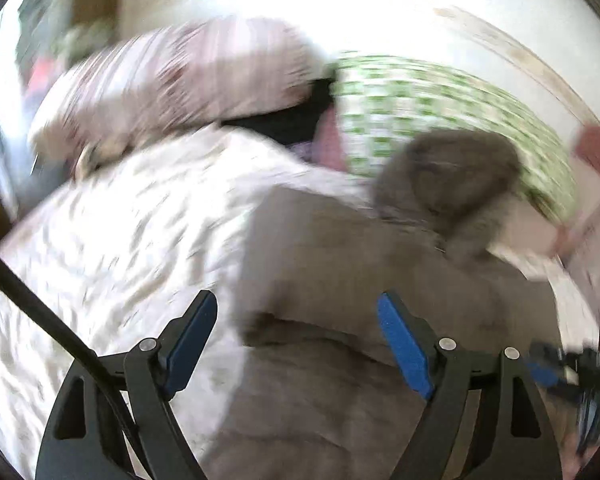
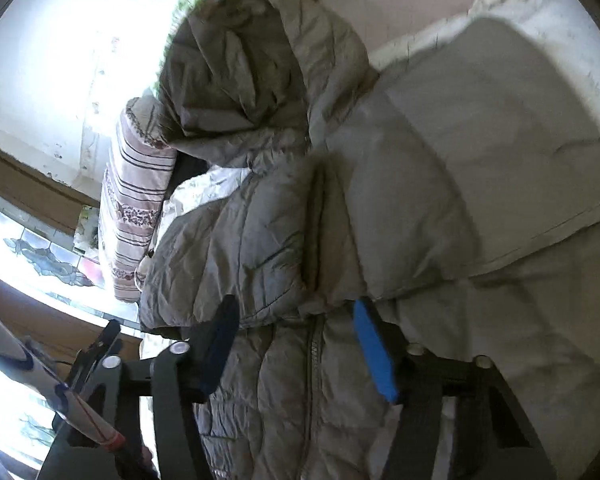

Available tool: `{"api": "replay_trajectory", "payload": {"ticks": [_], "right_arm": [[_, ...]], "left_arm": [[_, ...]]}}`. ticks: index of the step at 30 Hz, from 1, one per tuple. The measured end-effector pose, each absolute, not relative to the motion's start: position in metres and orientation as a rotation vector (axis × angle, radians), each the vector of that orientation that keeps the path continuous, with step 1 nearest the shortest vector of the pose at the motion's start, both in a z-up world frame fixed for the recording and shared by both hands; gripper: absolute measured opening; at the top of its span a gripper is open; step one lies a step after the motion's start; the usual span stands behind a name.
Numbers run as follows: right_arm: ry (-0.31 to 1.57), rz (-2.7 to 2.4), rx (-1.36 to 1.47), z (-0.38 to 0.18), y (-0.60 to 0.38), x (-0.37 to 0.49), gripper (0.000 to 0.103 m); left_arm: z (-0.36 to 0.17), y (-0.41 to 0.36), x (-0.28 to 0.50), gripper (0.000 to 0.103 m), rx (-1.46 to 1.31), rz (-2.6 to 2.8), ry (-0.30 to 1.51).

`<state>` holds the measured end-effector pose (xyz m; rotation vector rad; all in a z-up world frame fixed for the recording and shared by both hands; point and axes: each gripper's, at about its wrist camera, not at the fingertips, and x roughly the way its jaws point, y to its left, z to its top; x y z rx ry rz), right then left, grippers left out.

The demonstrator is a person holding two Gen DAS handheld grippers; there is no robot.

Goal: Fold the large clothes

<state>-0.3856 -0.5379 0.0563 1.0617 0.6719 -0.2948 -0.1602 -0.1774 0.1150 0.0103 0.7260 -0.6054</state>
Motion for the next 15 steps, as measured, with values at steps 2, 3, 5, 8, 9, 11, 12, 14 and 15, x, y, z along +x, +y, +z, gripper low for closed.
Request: {"api": "replay_trajectory", "payload": {"ticks": [2,3,5,8,9,11,12,14,15], "right_arm": [[0.664,-0.298,1.074,0.051,-0.538,-0.381,0.062],[0.657,-0.290,1.090,0.047,-0.540,-0.377,0.062],[0.629,-0.273,1.120,0.044,-0.545,-0.373,0.062],[0.609,-0.245,1.141,0.039,-0.548,-0.358,0.062],[0.625,-0.248,1.143,0.036,-0.549,-0.353,0.061],[0.660,-0.256,1.146,0.027,-0.547,-0.345,0.059],[0.667,-0.253,1.141,0.024,-0.544,-0.342,0.051],[0.676,-0.241,1.121,0.024,-0.541,-0.340,0.029],[0.678,-0.251,1.103,0.026,-0.540,-0.341,0.024]], "left_arm": [[0.099,-0.166,-0.132,0.082,-0.064,-0.590,0.772],[0.095,-0.166,-0.125,0.082,-0.072,-0.579,0.787],[0.086,-0.165,-0.109,0.082,-0.092,-0.569,0.814],[0.080,-0.165,-0.100,0.082,-0.149,-0.594,0.850],[0.080,-0.166,-0.097,0.082,-0.158,-0.603,0.856],[0.079,-0.168,-0.098,0.082,-0.147,-0.600,0.854],[0.078,-0.169,-0.099,0.082,-0.142,-0.599,0.855],[0.075,-0.167,-0.096,0.082,-0.146,-0.599,0.860],[0.075,-0.167,-0.095,0.082,-0.149,-0.599,0.861]]}}
